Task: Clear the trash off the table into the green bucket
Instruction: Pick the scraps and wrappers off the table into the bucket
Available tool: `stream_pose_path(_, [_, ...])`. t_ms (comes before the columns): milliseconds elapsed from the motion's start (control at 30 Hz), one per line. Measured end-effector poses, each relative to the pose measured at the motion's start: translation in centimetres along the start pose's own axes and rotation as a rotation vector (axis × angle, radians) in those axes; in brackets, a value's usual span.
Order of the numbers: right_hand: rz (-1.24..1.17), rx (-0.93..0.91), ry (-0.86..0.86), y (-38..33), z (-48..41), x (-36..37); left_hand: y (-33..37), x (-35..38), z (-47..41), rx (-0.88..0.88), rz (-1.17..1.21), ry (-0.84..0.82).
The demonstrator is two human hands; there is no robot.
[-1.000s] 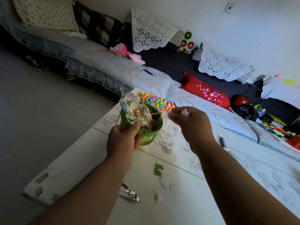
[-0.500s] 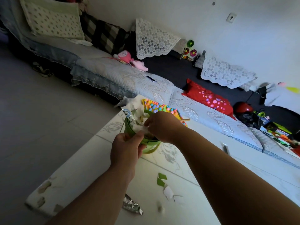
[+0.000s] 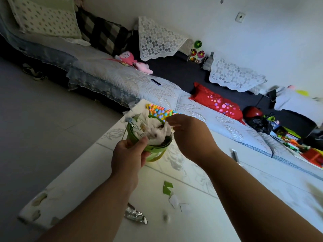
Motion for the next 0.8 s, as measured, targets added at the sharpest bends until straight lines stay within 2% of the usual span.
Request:
stream_pose_path(67, [0.005,0.059,0.061,1.7,1.7,-0.7,0.2,0.0,-0.2,0.011,0.008,0.007])
stream_pose_path(100, [0.028,0.101,-0.003,2.9,2.8,-0.1,0.2,0.0,-0.2,0.013,0.007,0.017])
stream_pose_path(200, [0.134,0.266,-0.431,7.4,6.6,4.6,0.1,0.0,-0.3,0.019,-0.005,0.03])
stream_pose_path(267, [0.184,0.377,-0.622,10.3,9.3,7.9,-0.1,0.2,-0.2,0.018,-0.008,0.027])
stream_pose_path(300, [0.199,0.408,-0.632,11.4,10.1,9.1,-0.2,0.3,-0.2,0.019,-0.006,0.021])
stream_pose_path(500, [0.054,0.444,-0.396,13.3,11.2,10.2,-0.6,0.6,-0.2,0.015,-0.027,0.01])
stream_pose_path(800, [-0.164,0.478,-0.409,13.6,10.1,9.4,-0.6,0.5,-0.1,0.013,-0.039,0.009])
Point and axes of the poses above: each hand's wrist, its own z-axis away from the middle knuckle, its own x-axis out of the palm, y = z × x, the point moved 7 cm from there along -z, towards the middle knuckle, and after that the axes turned 10 degrees about -y, right-handed, at the moved point
